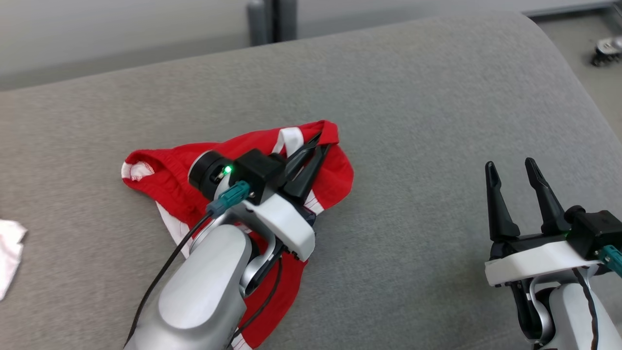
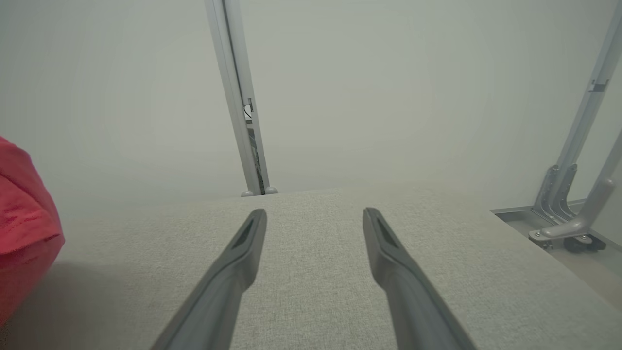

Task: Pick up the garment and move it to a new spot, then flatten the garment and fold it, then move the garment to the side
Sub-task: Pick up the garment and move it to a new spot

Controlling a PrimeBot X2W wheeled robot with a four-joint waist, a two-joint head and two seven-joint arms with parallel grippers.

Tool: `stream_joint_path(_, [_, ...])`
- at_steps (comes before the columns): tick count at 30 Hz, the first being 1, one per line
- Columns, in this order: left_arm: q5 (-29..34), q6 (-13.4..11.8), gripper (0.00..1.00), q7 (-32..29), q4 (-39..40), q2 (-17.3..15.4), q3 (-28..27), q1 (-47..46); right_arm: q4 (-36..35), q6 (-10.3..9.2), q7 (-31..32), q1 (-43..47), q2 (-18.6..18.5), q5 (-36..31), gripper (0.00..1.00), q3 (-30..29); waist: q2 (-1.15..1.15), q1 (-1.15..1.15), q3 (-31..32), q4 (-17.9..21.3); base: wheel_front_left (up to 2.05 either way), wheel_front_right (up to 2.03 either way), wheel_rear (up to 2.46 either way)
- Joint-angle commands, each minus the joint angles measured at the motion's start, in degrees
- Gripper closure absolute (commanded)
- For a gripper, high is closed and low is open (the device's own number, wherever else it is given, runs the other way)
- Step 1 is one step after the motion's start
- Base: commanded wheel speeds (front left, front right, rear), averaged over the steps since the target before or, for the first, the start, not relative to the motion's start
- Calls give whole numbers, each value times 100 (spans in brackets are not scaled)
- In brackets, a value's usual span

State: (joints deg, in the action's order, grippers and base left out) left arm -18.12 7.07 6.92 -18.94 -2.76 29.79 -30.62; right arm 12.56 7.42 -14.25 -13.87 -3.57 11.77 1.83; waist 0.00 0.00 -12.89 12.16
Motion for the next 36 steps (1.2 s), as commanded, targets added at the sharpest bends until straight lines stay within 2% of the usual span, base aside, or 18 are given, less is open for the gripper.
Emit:
stream_joint_path(1, [-38, 23, 100, 11, -70, -31, 92, -179, 52, 12, -59, -87, 16, 45, 0, -29, 0, 0, -384, 407, 0, 0, 0])
stream_joint_path(7, [-235, -33, 100, -134, -611, -28, 444, -523, 174, 13, -103, -174, 54, 155, 0, 28, 0, 0, -678, 727, 0, 0, 0])
stream_joint_path(8, [-259, -35, 86, -150, -670, -25, 486, -553, 173, 13, -101, -199, 52, 159, 0, 24, 0, 0, -711, 746, 0, 0, 0])
stream_joint_path(9, [-270, -45, 55, -143, -726, -26, 520, -570, 149, 12, -103, -220, 53, 173, 0, 6, 0, 0, -729, 750, 0, 0, 0])
stream_joint_path(10, [-260, -65, 0, -117, -768, -27, 551, -575, 124, 13, -105, -217, 55, 211, 0, 1, 0, 0, -743, 745, 0, 0, 0])
stream_joint_path(18, [-279, -123, 0, 263, -836, -36, 706, -397, 82, 13, -103, -171, 52, 163, 0, -34, 0, 0, -560, 364, 0, 0, 0])
stream_joint_path(30, [-682, -771, 0, 761, -544, -594, -288, 243, 215, 13, -103, -92, 13, -133, 0, -48, 0, 0, -64, -627, 0, 0, 0])
stream_joint_path(36, [-833, -995, 0, 815, -414, -895, -816, 610, 260, 13, -103, -8, -63, -167, 0, -42, 0, 0, 126, -931, 0, 0, 0])
